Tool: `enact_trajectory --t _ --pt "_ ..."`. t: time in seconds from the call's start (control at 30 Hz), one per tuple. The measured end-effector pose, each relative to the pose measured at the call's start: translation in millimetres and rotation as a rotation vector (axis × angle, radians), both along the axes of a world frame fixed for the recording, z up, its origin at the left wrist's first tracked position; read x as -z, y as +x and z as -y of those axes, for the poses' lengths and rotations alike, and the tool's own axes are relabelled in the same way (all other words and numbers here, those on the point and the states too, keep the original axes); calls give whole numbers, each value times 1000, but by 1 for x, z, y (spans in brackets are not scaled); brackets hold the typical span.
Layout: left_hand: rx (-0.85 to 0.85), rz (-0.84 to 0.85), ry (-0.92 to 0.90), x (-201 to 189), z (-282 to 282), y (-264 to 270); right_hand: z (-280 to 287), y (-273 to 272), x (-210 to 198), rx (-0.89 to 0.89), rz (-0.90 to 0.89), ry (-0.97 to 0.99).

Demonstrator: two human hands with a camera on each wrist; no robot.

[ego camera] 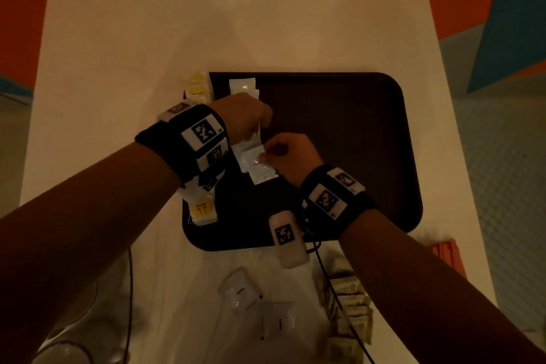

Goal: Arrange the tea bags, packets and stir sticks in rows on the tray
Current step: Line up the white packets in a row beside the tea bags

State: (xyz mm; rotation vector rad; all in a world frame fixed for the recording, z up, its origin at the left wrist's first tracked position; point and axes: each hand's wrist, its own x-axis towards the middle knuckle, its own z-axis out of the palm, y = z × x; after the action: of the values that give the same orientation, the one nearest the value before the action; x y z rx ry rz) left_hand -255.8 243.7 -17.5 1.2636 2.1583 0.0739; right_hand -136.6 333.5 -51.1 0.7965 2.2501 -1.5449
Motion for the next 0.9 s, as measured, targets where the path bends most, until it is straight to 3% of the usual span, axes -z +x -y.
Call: enact_trajectory --t 0.23,0.3,0.43,0.53,0.73,0.9 --pt "-305 0 172 -16 35 3 -11 8 -5 -43 63 106" --pt "-365 9 155 -12 45 15 -31 22 -16 -144 84 236" --pt "-511 68 182 0 57 46 -54 57 -18 -458 292 427" --pt "-669 122 261 7 61 69 -49 77 -11 -549 359 521" --pt "-851 186 255 19 63 98 -38 91 -8 -561 269 513" --pt "-918 171 264 20 62 100 -17 66 -12 -158 146 77"
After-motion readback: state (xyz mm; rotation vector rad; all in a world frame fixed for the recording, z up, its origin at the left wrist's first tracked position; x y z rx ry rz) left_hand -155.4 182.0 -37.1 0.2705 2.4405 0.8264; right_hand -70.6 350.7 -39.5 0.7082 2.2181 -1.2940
